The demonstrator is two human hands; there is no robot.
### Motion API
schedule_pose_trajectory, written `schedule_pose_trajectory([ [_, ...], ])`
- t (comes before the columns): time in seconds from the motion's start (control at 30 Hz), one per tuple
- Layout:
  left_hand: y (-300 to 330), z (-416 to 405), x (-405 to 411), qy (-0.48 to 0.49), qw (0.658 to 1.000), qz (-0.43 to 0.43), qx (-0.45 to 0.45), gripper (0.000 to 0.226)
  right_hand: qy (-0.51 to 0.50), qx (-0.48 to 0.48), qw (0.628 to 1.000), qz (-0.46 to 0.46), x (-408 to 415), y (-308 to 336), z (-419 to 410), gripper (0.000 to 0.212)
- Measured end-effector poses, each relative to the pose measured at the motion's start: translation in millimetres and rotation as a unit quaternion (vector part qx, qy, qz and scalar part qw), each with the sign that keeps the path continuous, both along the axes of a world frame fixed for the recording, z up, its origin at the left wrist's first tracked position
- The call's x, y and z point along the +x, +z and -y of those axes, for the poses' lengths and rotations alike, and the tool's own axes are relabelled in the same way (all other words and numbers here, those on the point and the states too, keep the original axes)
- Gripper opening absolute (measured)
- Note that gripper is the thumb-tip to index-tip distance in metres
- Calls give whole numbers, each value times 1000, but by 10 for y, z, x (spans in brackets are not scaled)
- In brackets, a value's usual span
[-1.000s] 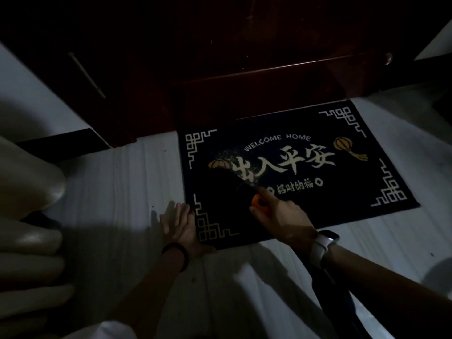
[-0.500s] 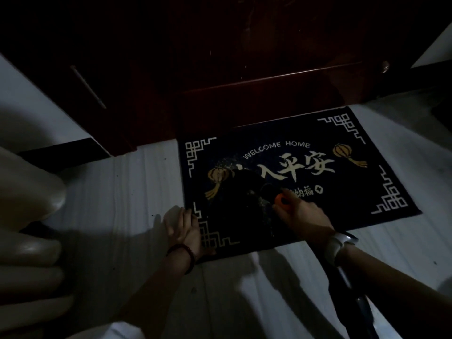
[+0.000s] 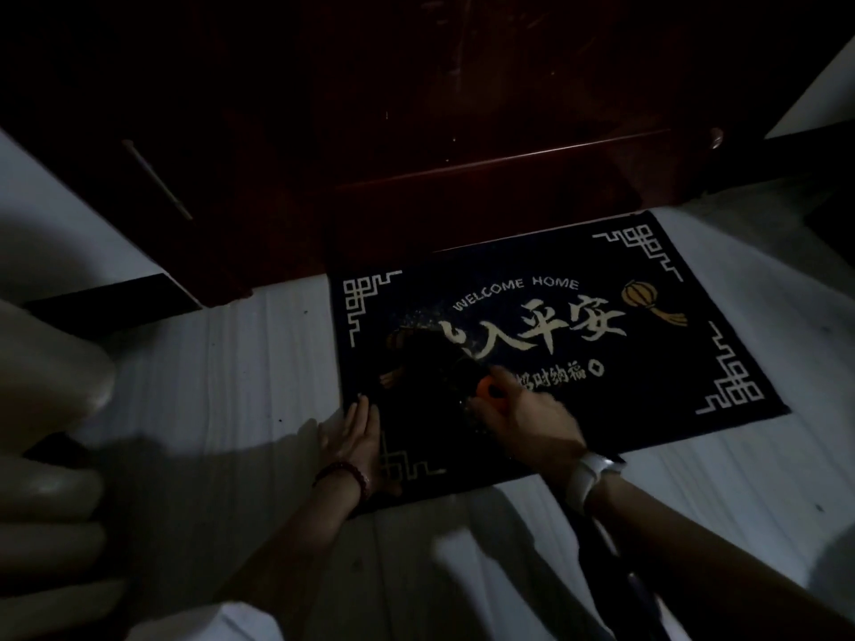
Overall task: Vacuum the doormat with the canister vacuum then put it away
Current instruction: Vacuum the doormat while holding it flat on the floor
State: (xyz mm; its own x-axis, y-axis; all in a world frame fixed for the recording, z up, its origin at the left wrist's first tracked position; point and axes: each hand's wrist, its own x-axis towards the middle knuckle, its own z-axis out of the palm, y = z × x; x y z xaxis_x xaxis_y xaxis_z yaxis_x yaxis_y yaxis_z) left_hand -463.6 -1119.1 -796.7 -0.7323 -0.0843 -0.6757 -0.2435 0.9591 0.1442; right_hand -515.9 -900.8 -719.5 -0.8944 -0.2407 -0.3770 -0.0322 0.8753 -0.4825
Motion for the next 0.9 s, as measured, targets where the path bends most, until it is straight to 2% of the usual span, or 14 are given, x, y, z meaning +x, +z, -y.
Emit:
schedule_pose_trajectory([
  [0.1,-24,11,18,6,1000,-4,10,125,-96,7,995,8,-154,-6,-384,53],
  [0.17,-54,28,22,9,1000,-6,17,127,-114,19,993,-4,-183,23,-471,53],
  [0.23,-71,48,37,13,999,-10,28,127,-95,5,995,-18,-123,47,-320,52],
  [0.4,-128,42,55,11,997,-64,35,129,57,-22,998,-19,218,-50,502,47],
  [0.5,-135,54,59,12,996,-75,44,126,68,-30,997,-8,167,-49,576,46],
  [0.57,-122,67,60,27,998,-44,44,126,27,-45,999,12,-37,-60,314,42],
  [0.67,-101,60,75,23,998,-29,45,123,-101,-35,994,12,-328,-5,-205,40],
  [0.73,-121,74,78,25,998,-30,44,124,-128,-15,992,-8,-360,2,-294,44],
  [0.9,-108,43,54,13,1000,-23,14,126,-3,-37,999,-11,-20,-196,357,45],
])
